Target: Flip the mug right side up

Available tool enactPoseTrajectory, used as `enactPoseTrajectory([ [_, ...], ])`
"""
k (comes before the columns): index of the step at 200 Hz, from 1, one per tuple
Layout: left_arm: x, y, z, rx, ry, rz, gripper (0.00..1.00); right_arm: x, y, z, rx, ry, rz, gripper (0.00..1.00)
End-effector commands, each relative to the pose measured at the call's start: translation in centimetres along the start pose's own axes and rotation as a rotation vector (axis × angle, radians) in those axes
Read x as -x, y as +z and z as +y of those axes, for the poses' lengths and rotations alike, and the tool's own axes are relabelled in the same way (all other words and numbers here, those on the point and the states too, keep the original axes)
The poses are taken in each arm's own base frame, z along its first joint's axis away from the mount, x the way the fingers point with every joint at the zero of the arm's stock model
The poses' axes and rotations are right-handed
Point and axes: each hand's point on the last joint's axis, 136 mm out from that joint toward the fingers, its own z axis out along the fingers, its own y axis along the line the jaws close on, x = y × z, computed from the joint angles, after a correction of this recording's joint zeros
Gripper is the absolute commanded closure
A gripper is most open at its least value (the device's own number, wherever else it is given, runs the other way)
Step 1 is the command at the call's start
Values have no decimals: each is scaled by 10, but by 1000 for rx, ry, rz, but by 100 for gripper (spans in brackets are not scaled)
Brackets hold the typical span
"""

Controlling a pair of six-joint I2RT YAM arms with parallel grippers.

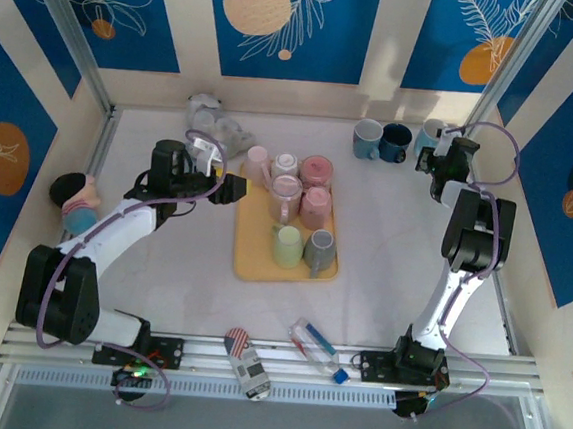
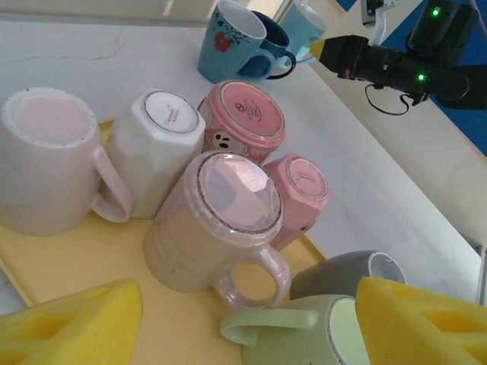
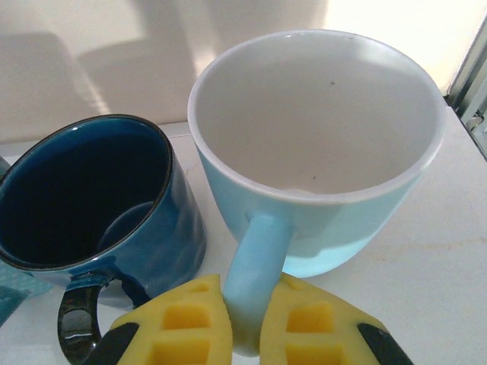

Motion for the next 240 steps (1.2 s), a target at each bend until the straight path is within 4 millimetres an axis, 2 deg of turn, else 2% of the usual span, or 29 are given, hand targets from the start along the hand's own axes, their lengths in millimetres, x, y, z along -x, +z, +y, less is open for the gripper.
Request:
enactPoseTrajectory([
  [1,7,1,-6,-7,40,-8,26,44,-1,8,39,-81,-111,100],
  [119,4,6,1,11,29,1,26,20,21,10,56,-80,-36,100],
  [157,6,8,3,14,26,0,26,25,19,20,68,-115,-45,78],
  [187,7,8,2,14,25,-4,26,33,13,20,57,-100,-61,62],
  [214,7,6,2,19,22,-6,26,40,4,17,33,-90,-82,52],
  [240,7,4,1,24,31,-11,25,55,-19,14,-3,-75,-127,48],
])
